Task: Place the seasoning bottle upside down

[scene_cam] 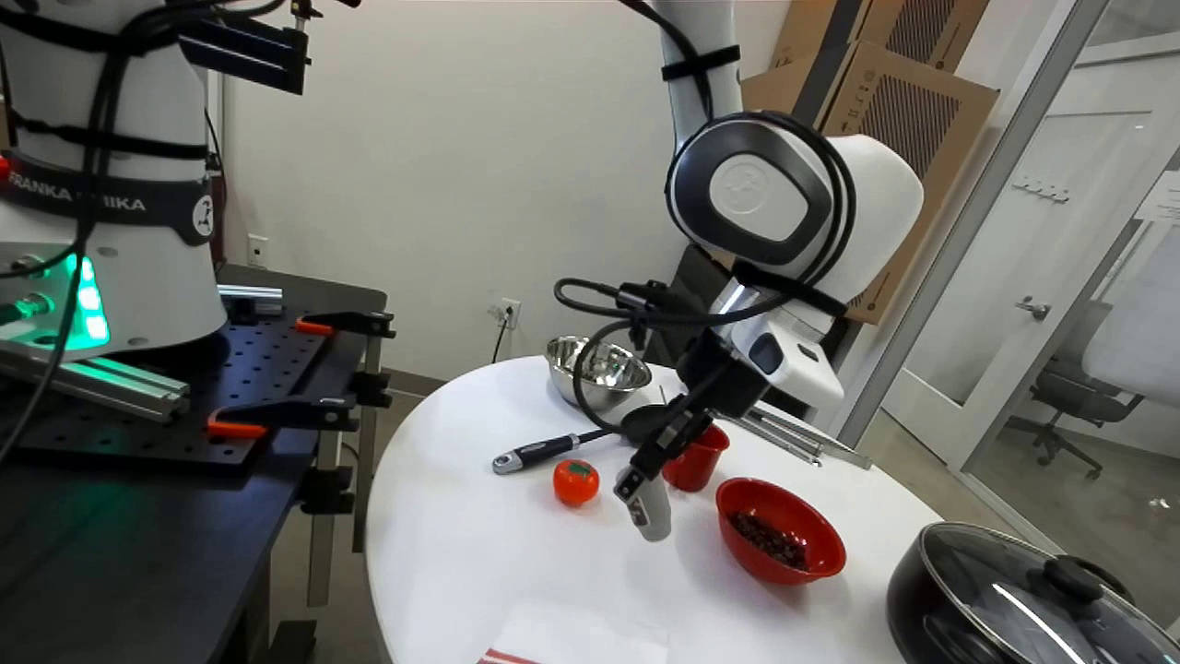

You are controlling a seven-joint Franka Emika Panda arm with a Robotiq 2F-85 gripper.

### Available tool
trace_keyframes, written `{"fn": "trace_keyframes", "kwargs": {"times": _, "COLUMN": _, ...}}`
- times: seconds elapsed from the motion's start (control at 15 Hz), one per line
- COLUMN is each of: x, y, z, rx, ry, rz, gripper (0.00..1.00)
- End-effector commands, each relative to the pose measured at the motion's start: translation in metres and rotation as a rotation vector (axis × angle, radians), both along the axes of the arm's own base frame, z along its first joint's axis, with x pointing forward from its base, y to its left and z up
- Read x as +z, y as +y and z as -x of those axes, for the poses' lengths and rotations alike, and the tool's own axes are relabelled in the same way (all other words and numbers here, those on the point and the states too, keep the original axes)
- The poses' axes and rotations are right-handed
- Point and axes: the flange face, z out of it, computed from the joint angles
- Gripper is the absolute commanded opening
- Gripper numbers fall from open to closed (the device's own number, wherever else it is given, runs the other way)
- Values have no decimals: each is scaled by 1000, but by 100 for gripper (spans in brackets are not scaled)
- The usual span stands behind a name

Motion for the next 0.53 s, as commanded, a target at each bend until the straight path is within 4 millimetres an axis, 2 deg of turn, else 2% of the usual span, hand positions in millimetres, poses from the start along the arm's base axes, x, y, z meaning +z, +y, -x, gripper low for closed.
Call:
{"fn": "trace_keyframes", "kwargs": {"times": 0.0, "x": -20, "y": 20, "z": 1, "rx": 43, "ry": 145, "rz": -138, "gripper": 24}}
{"fn": "trace_keyframes", "kwargs": {"times": 0.27, "x": -49, "y": 41, "z": 6, "rx": 42, "ry": 359, "rz": -227, "gripper": 24}}
{"fn": "trace_keyframes", "kwargs": {"times": 0.47, "x": -62, "y": 38, "z": 3, "rx": -12, "ry": 453, "rz": -257, "gripper": 24}}
